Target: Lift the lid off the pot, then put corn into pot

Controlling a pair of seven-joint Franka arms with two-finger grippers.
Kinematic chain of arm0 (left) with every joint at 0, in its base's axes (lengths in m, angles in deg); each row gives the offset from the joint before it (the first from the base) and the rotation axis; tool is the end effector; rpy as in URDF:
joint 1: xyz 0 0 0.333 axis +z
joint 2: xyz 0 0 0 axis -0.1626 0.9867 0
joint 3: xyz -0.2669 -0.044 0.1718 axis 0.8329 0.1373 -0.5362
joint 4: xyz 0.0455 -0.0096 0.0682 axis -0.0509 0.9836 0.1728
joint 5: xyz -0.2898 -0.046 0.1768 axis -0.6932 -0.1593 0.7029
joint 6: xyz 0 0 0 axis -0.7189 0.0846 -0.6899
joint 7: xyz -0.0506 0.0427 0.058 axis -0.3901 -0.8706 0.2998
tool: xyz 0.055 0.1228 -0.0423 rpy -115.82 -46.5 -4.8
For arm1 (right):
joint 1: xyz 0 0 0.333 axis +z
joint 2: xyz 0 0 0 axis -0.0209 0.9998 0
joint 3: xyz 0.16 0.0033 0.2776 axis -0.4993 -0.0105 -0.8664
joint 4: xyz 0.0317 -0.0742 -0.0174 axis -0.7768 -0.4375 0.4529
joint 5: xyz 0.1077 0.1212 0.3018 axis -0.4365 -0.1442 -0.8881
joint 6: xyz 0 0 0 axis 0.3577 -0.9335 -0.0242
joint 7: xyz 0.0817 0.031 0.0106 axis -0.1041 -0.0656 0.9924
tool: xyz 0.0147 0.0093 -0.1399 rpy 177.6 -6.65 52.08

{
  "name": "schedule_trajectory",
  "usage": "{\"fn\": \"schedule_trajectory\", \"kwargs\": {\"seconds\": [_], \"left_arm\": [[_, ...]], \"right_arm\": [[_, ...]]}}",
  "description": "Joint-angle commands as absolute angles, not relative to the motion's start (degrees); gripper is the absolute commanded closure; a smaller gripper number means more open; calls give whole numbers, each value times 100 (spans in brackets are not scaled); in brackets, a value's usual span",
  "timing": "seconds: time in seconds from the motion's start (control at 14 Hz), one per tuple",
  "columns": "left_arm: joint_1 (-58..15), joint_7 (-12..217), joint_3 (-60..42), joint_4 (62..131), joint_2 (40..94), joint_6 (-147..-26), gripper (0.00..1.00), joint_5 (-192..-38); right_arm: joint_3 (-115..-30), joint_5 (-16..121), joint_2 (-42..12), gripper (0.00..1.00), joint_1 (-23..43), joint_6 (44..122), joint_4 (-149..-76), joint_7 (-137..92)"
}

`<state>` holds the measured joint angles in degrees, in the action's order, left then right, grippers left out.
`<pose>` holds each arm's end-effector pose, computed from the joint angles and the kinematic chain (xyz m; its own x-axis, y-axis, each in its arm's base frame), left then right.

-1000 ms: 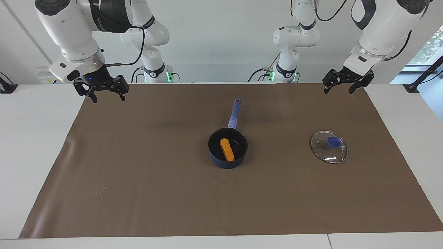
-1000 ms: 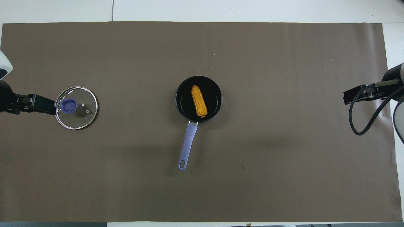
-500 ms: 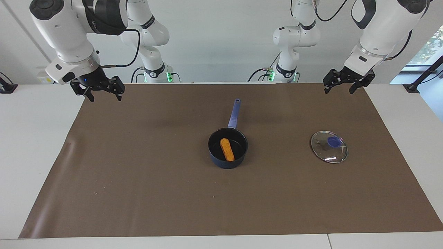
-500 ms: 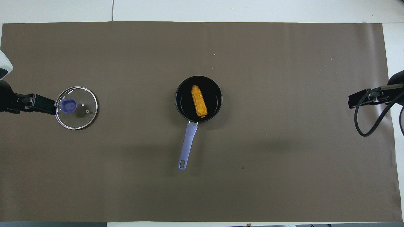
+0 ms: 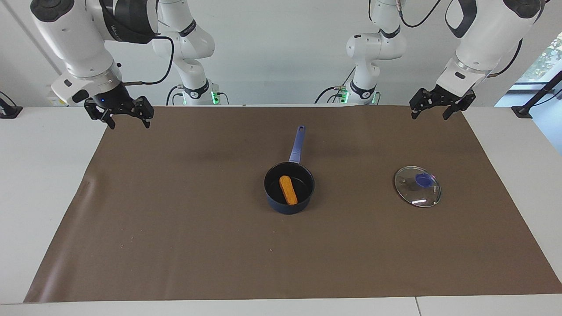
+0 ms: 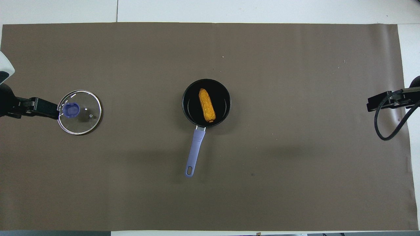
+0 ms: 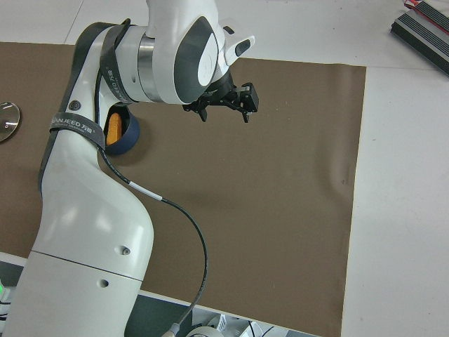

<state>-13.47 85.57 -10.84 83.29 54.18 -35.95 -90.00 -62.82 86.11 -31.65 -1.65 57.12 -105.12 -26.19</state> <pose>0.4731 -0.0423 0.5780 0.9904 -0.1098 -0.0836 -0.1101 -0.9939 0.0014 0.4899 -0.0308 0.5638 0.9971 0.0387 -0.0649 0.0417 -0.9981 0.0454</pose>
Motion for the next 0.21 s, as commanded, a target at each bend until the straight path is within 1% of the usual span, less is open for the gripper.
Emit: {"fn": "schedule_trajectory", "kwargs": {"seconds": [0.0, 0.14], "left_arm": [[-1340, 8515, -1084, 8422, 5371, -3690, 0, -8935], [-1340, 8506, -1084, 8440, 5371, -3690, 0, -8935]], "right_arm": [[-6281, 8410, -3110, 0, -296, 5626, -10445, -2482], [-6281, 8374, -3162, 0, -269, 5590, -10454, -2473]]}}
